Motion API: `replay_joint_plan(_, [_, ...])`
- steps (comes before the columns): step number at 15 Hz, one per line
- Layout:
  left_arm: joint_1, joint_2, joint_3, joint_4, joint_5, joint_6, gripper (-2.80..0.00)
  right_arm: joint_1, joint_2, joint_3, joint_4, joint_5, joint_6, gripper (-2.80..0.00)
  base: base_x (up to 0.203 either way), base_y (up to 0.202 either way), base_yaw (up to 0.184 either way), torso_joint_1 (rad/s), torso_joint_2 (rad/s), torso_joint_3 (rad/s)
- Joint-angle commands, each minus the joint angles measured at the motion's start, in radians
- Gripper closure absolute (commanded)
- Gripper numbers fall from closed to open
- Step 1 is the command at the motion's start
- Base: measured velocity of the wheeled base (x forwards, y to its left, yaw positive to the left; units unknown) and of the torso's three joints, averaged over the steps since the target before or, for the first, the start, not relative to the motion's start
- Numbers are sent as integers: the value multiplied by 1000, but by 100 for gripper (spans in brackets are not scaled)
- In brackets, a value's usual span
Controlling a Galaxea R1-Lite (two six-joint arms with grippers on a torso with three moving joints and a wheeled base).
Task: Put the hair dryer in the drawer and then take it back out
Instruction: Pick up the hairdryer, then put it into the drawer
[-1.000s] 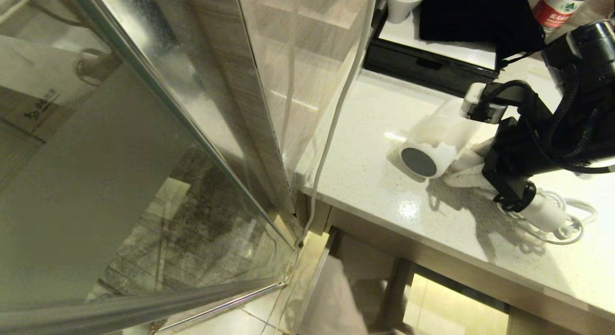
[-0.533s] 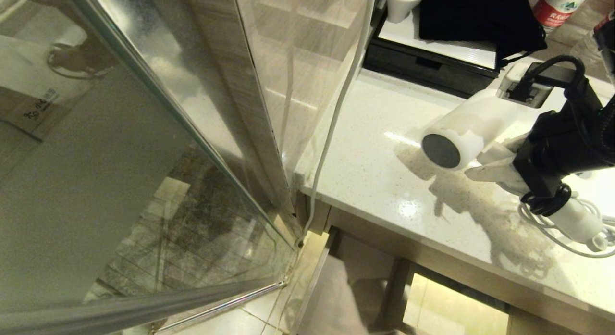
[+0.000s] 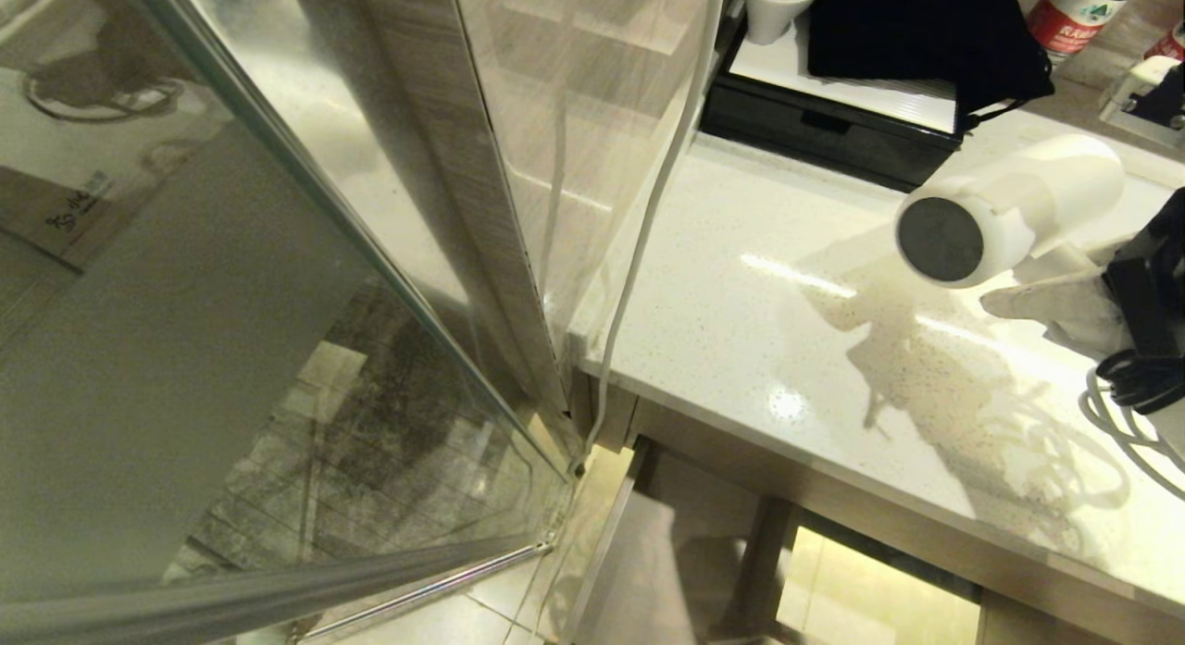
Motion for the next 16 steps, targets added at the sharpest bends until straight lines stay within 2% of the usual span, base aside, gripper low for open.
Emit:
replay_joint_plan(1, [0,2,0,-1,0,0,0,-30,-59,16,16,2,12,0,0,0,0,0,0,0])
replay_joint_plan(4, [0,2,0,-1,0,0,0,-64,-116,50,52,2,43,0,0,0,0,0,0,0])
replay_joint_plan(9, [0,2,0,-1,0,0,0,-89,-174,85,-1,-13,44,0,0,0,0,-23,19,-7])
replay_joint_plan(16, [0,2,0,-1,0,0,0,-89,-227,129,-2,-18,44,0,0,0,0,-303,167,-133])
